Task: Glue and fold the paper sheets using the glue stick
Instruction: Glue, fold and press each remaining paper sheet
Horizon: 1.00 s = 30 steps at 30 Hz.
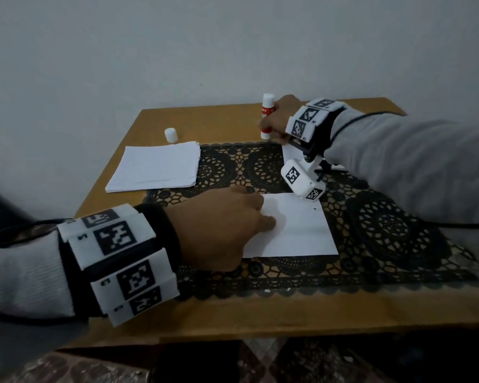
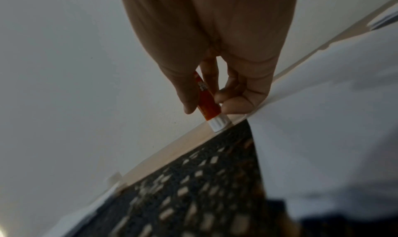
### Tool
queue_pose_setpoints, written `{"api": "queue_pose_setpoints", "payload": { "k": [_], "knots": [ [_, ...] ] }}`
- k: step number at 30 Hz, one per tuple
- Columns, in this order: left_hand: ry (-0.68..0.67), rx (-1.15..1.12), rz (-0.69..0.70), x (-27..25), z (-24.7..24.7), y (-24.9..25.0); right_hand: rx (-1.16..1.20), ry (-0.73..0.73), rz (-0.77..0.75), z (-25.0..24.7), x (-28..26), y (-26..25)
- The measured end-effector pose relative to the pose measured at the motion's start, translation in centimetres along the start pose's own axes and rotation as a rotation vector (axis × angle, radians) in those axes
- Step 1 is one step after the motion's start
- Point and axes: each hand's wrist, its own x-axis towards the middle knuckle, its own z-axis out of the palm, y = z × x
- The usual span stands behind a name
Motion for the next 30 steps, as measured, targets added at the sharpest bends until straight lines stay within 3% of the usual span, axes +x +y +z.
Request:
{"api": "queue_pose_setpoints", "payload": {
  "k": [4, 8, 13, 16, 30],
  "knots": [
    [-0.028, 0.006, -0.017, -0.3, 0.1, 0.2, -0.02, 0.044, -0.026, 0.3, -1.2, -0.7],
    [-0.096, -0.012, -0.042, -0.8, 0.2, 0.7, -0.179, 0.075, -0.207, -1.1, -4.7, -1.4],
    [-0.186, 0.014, -0.111, -1.4, 0.2, 3.3, -0.357, -0.163, -0.401, -3.3, -10.5, -1.5],
    [-0.23, -0.013, -0.141, -1.5, -0.1, 4.0, -0.373, -0.208, -0.486, -3.8, -13.5, -1.3],
    [-0.271, -0.126, -0.178, -1.5, -0.4, 4.1, -0.331, -0.17, -0.56, 2.1, -14.8, -2.6]
  ]
}}
